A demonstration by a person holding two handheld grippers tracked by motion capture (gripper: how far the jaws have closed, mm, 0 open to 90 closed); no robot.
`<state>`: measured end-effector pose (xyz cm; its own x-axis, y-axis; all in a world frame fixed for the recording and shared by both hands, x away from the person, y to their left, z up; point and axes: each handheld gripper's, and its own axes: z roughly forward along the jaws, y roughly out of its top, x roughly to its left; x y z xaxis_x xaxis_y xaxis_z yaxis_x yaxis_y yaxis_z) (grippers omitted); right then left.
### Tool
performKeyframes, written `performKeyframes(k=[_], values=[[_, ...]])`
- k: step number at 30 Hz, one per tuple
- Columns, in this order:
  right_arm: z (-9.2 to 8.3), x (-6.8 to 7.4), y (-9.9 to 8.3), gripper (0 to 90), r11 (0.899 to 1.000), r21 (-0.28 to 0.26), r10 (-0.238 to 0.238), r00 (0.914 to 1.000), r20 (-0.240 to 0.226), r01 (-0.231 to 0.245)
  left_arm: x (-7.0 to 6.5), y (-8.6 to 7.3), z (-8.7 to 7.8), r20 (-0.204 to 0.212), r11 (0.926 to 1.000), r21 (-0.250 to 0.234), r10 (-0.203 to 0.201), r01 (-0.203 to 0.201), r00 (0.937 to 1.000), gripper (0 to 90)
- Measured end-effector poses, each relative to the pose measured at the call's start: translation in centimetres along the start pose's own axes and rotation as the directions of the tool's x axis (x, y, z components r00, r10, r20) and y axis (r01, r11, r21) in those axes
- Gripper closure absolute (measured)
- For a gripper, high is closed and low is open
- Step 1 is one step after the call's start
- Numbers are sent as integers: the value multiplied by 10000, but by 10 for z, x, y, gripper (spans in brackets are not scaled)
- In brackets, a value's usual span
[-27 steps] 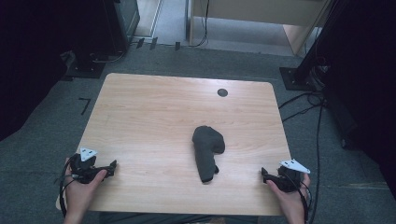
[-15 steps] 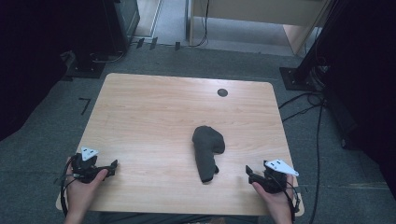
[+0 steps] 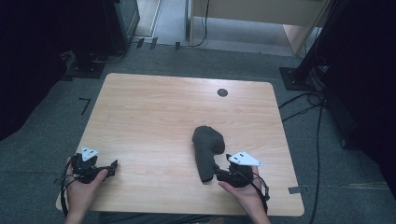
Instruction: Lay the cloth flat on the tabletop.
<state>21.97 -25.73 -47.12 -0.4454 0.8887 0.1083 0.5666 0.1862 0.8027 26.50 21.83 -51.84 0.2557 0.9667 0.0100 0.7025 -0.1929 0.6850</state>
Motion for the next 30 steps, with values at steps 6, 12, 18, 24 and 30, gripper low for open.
performKeyframes(k=[6,12,18,24,30], values=[[19,19,7,365,9990,222,-394,9988,-286,400,-3,1,-2,-34,9999,151,15,-14,10000,1],[36,28,6,597,9945,651,-824,9966,36,820,-21,11,-10,244,9995,-120,308,-305,9992,1],[30,22,20,784,9979,215,-605,9978,-260,610,-52,44,-21,993,9919,-852,1022,-939,9898,1],[21,26,46,818,9976,-602,-359,9980,-511,328,-82,80,-23,1667,9831,-1510,1286,-1036,9776,1],[12,34,75,821,9817,-1870,-601,9897,-1298,351,-102,106,-26,2243,9731,-2037,1530,-1073,9624,1]])
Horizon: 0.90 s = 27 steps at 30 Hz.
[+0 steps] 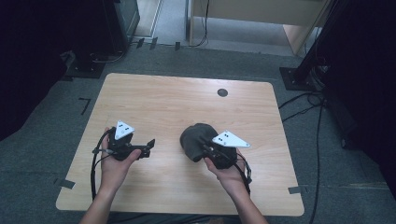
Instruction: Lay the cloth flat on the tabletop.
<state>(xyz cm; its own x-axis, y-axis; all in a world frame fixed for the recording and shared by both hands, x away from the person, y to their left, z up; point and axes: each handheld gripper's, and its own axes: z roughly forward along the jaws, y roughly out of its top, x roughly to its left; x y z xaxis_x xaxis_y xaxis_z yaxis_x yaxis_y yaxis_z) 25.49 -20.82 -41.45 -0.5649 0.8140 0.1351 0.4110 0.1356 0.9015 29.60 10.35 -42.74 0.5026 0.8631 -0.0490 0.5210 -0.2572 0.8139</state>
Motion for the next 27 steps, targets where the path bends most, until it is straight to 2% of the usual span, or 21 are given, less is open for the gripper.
performKeyframes(k=[2,3,5,7,8,9,11,12,13,14,15,16,19,20,21,22,23,24,25,26,27], values=[[1,0,4,811,10000,-56,-74,9998,196,75,-4,6,1,198,9999,-148,-6,8,9998,1],[4,-7,7,785,9998,-73,199,9948,1000,-192,-9,6,5,392,9999,-164,34,-27,9992,1],[7,-17,5,778,9999,61,-114,9724,2329,103,-13,2,11,529,9997,87,241,-246,9983,2],[8,-23,3,777,9998,207,11,9723,2337,-61,-16,-1,14,586,9993,172,311,-322,9978,1],[8,-29,1,767,9993,288,188,9778,2086,-253,-18,-4,17,659,9987,291,394,-414,9970,1],[6,-36,-3,744,9987,390,238,9778,2083,-326,-20,-7,21,714,9982,395,415,-444,9966,2],[5,-38,-5,729,9978,492,338,9799,1967,-443,-24,-12,27,966,9970,585,449,-507,9943,1],[5,-42,-11,683,9961,695,425,9864,1590,-541,-30,-16,32,1211,9955,709,542,-631,9912,2],[5,-42,-11,683,9961,695,425,9864,1590,-541,-30,-16,32,1211,9955,709,542,-631,9912,2],[8,-43,-17,647,9942,968,306,9876,1537,-458,-34,-17,34,1319,9946,748,612,-715,9894,2],[8,-43,-17,647,9942,968,306,9876,1537,-458,-37,-18,37,1433,9940,769,656,-772,9875,2],[16,-49,-27,618,9881,1386,450,9868,1557,-670,-40,-19,40,1601,9936,767,700,-831,9846,2],[24,-55,-35,603,9821,1679,571,9846,1654,-852,-47,-23,47,1804,9907,943,797,-979,9804,2],[29,-58,-39,590,9793,1860,447,9812,1878,-802,-50,-25,50,1943,9900,1008,778,-988,9779,2],[37,-62,-43,582,9754,2148,-8,9734,2290,-497,-51,-25,50,2011,9886,1080,814,-1047,9762,2],[44,-67,-46,580,9711,2323,-15,9715,2370,-552,-52,-26,51,2040,9885,1082,817,-1054,9756,2],[44,-67,-46,580,9711,2323,-15,9715,2370,-552,-54,-27,52,2025,9877,1105,866,-1106,9754,2],[51,-73,-51,585,9640,2507,301,9730,2289,-888,-55,-27,52,2050,9863,1147,935,-1188,9743,2],[54,-75,-52,590,9614,2580,370,9743,2221,-953,-56,-28,52,2016,9870,1083,954,-1190,9748,11],[54,-75,-52,590,9614,2580,370,9743,2221,-953,-56,-28,52,2016,9870,1083,954,-1190,9748,86],[57,-76,-54,597,9576,2674,483,9750,2167,-1069,-57,-28,51,1939,9881,981,980,-1187,9761,86]])
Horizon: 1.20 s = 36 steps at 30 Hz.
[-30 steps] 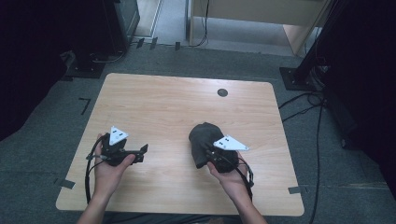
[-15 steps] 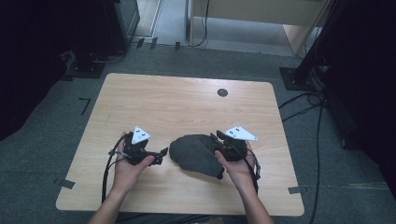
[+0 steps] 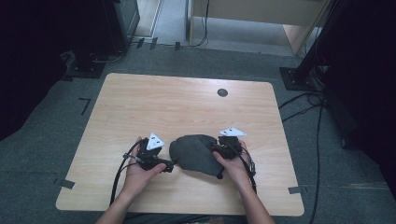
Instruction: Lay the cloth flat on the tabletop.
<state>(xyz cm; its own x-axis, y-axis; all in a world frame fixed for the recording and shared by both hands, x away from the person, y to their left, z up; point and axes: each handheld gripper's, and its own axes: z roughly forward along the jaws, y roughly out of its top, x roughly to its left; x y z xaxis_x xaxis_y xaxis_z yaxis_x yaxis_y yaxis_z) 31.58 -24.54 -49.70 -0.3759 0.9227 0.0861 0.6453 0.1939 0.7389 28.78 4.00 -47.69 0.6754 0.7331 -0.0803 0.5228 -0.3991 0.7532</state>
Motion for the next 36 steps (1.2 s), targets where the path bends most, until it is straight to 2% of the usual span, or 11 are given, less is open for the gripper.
performKeyframes(k=[1,6,10,13,15,17,18,22,29,31,36], values=[[3,-1,-1,611,9999,101,62,9999,-102,-61,-1,0,0,-52,10000,-60,25,-26,10000,158],[9,0,-7,825,9988,302,395,9964,-752,-374,-3,0,-1,34,9999,-93,63,-62,10000,149],[2,5,-5,850,9986,-17,518,9889,-1393,-526,-7,1,-2,275,9997,-239,35,-29,9996,164],[-12,30,0,852,9981,-576,78,9666,-2562,-233,-9,2,-3,658,9993,-371,57,-33,9978,225],[-14,36,1,853,9974,-702,-69,9606,-2777,-131,-9,2,-3,754,9992,-394,28,2,9972,224],[-24,58,3,852,9911,-1296,-735,9334,-3513,293,-10,2,-3,761,9993,-384,55,-26,9971,222],[-27,64,4,853,9877,-1480,-1012,9290,-3559,509,-8,1,-2,726,9994,-347,36,-11,9974,222],[-34,70,5,853,9796,-1910,-1249,9342,-3343,626,-6,-3,1,687,9999,-158,-7,18,9976,301],[-43,59,8,856,9730,-2299,-942,9444,-3149,204,-10,-7,4,634,9991,-95,422,-417,9971,797],[-49,55,10,857,9667,-2558,-898,9500,-2990,109,-3,-5,-3,841,9992,-360,207,-178,9962,830],[-69,42,19,861,9439,-3298,-977,9691,-2267,181,3,2,-21,445,9944,-1033,259,-212,9987,847]])
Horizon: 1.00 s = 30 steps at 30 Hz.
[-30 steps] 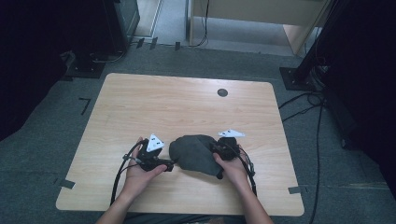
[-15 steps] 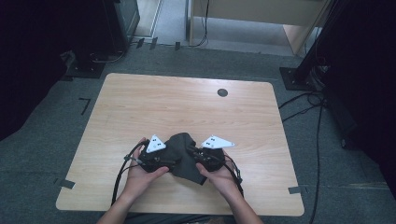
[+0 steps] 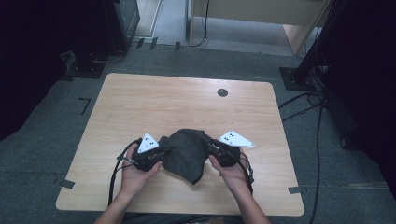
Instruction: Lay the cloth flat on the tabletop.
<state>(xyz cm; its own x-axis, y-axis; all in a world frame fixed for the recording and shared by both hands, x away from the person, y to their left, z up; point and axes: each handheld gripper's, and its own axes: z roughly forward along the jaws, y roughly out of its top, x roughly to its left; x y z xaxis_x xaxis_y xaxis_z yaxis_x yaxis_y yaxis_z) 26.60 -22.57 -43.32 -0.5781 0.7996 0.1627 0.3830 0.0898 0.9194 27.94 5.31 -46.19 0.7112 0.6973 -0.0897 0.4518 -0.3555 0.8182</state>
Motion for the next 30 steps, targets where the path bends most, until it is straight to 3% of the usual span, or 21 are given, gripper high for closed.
performKeyframes(k=[1,4,8,12,14,15,16,17,18,19,20,21,22,23,24,25,26,28,29,30], values=[[-4,-1,3,861,9999,-168,-39,9999,107,41,1,6,-12,-163,9988,-441,185,-192,9997,847],[-11,-5,8,861,9989,-468,-48,9996,269,60,2,12,-24,-333,9960,-841,273,-301,9991,849],[-23,-8,17,861,9964,-849,26,9998,175,-11,6,23,-46,34,9899,-1401,229,-222,9997,849],[-34,-2,27,861,9930,-1172,-166,9999,-4,165,0,35,-68,604,9817,-1850,564,-443,9966,847],[-46,3,36,861,9852,-1698,-299,9992,-266,249,-2,39,-76,732,9750,-2147,744,-571,9945,840],[-48,4,37,860,9820,-1865,-337,9992,-230,289,-2,41,-77,637,9710,-2331,699,-533,9955,828],[-48,5,37,860,9820,-1852,-364,9993,86,373,2,38,-69,162,9687,-2446,470,-416,9988,812],[-44,5,34,857,9856,-1650,-307,9989,359,362,2,38,-69,162,9687,-2446,470,-416,9988,770],[-36,2,29,844,9907,-1318,-245,9976,650,329,12,29,-45,-1053,9797,-1999,-88,-125,9944,687],[-26,-2,22,818,9958,-828,-298,9931,1136,394,12,29,-45,-1053,9797,-1999,-88,-125,9944,627],[-26,-2,22,818,9958,-828,-298,9931,1136,394,18,21,-33,-1611,9846,-1739,-477,192,9858,627],[-3,-20,-2,714,9997,238,-44,9704,2413,-13,27,11,-24,-1800,9836,-1667,-989,688,9787,574],[1,-28,-9,645,9990,389,115,9650,2620,-224,31,6,-22,-1814,9822,-1599,-1277,989,9751,546],[1,-28,-9,645,9990,389,115,9650,2620,-224,36,2,-21,-1812,9801,-1507,-1558,1291,9710,546],[4,-38,-17,581,9965,609,372,9581,2840,-568,39,1,-22,-1766,9797,-1423,-1657,1414,9702,509],[4,-53,-23,556,9890,1018,728,9523,2963,-1073,43,0,-26,-1360,9831,-1258,-1497,1328,9793,490],[4,-53,-23,556,9890,1018,728,9523,2963,-1073,43,0,-26,-1360,9831,-1258,-1497,1328,9793,485],[1,-59,-23,539,9869,1032,932,9605,2622,-1240,43,-3,-24,-597,9903,-746,-1221,1175,9907,481],[-1,-58,-24,535,9832,1368,868,9682,2345,-1213,42,-6,-20,-328,9936,-371,-1080,1067,9936,459],[-1,-58,-24,535,9832,1368,868,9682,2345,-1213,39,-10,-16,-327,9951,-111,-982,979,9946,459]])
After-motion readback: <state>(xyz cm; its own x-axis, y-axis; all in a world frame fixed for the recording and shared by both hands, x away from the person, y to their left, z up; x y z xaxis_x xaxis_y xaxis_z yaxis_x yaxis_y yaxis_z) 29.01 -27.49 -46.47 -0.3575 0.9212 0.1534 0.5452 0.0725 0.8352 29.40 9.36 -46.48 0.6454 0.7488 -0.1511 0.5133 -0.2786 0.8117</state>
